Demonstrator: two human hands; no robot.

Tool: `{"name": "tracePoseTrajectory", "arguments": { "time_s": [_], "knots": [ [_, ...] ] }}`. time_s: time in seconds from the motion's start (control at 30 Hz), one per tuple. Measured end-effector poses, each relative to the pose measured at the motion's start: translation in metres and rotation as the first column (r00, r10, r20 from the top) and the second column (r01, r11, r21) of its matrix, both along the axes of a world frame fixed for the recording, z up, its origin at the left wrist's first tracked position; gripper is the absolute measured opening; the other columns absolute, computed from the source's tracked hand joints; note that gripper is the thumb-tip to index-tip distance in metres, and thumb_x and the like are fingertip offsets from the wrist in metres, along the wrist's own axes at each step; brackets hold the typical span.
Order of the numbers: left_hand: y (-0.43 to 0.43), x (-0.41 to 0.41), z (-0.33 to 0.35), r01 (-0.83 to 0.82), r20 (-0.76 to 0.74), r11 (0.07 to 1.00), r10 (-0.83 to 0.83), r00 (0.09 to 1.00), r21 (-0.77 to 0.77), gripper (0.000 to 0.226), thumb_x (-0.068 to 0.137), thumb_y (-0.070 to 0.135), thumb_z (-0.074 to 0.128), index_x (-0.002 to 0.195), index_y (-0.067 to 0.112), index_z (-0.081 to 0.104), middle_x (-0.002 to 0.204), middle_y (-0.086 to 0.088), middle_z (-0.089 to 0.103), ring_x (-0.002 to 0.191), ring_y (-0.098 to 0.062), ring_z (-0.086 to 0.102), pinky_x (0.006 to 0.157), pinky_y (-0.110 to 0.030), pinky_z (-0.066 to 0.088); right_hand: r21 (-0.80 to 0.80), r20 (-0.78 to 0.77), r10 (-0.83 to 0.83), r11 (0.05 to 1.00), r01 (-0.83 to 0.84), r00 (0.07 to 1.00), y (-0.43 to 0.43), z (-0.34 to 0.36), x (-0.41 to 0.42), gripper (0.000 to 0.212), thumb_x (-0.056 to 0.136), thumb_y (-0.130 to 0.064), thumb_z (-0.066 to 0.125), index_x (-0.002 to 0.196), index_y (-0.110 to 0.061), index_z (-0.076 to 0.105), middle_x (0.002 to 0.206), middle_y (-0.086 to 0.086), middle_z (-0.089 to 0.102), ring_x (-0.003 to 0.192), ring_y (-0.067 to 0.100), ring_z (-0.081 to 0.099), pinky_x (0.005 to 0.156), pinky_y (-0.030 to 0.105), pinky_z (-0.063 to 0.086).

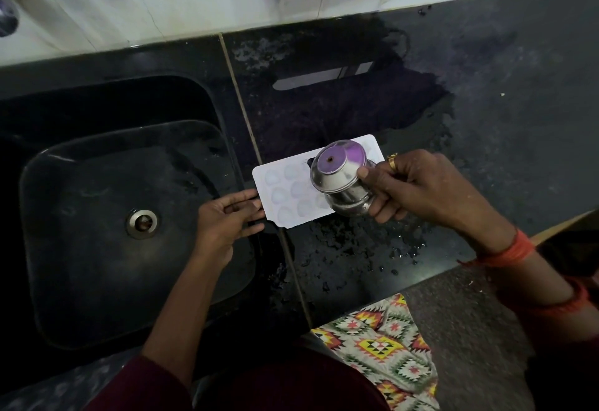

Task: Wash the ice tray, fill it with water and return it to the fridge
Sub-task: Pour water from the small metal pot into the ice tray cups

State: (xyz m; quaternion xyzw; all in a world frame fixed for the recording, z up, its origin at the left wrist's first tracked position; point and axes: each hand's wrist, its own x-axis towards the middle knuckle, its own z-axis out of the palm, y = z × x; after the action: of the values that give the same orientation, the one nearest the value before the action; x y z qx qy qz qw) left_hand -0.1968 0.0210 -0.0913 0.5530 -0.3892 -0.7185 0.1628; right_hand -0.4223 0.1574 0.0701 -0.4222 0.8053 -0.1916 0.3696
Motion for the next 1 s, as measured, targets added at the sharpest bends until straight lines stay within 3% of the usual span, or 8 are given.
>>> {"name": "tracePoseTrajectory", "arguments": {
  "time_s": [0.57,0.73,0.87,1.0],
  "knots": [
    [0.001,-0.001,0.000,-0.010,0.002,1.000,0.011,1.000,-0.006,0.015,0.089,0.001,0.069,0.100,0.011,0.072,0.082,-0.001,0.078,0.074,-0.012,0.075,0.055,-0.025,0.058,-0.042,0.077,-0.079,0.996,0.082,0.994,0.003,0.002,0.006,0.045,0.099,-0.043,0.056,0.071,-0.010,0.071,0.069,0.001,0.078,0.062,0.013,0.076,0.058,0.025,0.060],
    [0.001,-0.001,0.002,-0.013,0.000,1.000,0.013,1.000,-0.004,0.014,0.088,0.002,0.070,0.098,0.012,0.072,0.080,0.000,0.078,0.073,-0.012,0.075,0.055,-0.024,0.059,-0.075,0.152,-0.113,0.989,0.126,0.982,0.006,0.009,0.006,0.044,0.098,-0.041,0.057,0.058,-0.025,0.067,0.070,0.004,0.078,0.063,0.018,0.077,0.064,0.038,0.062],
    [0.002,-0.002,0.004,-0.023,-0.007,1.000,0.023,1.000,-0.001,0.015,0.085,0.004,0.075,0.099,0.011,0.073,0.082,-0.004,0.078,0.075,-0.014,0.076,0.057,-0.026,0.060,-0.068,0.110,-0.099,0.992,0.107,0.989,0.011,0.011,0.005,0.047,0.095,-0.046,0.056,0.072,-0.007,0.071,0.070,0.003,0.078,0.063,0.017,0.077,0.062,0.035,0.062],
    [0.002,-0.002,0.005,-0.025,-0.009,1.000,0.025,1.000,-0.004,0.015,0.085,0.005,0.075,0.098,0.012,0.073,0.082,-0.003,0.078,0.075,-0.013,0.075,0.059,-0.026,0.061,-0.041,0.100,-0.081,0.995,0.086,0.992,0.016,0.009,0.005,0.050,0.094,-0.048,0.056,0.071,-0.006,0.071,0.069,0.002,0.077,0.062,0.015,0.076,0.059,0.029,0.061]
  ]
}}
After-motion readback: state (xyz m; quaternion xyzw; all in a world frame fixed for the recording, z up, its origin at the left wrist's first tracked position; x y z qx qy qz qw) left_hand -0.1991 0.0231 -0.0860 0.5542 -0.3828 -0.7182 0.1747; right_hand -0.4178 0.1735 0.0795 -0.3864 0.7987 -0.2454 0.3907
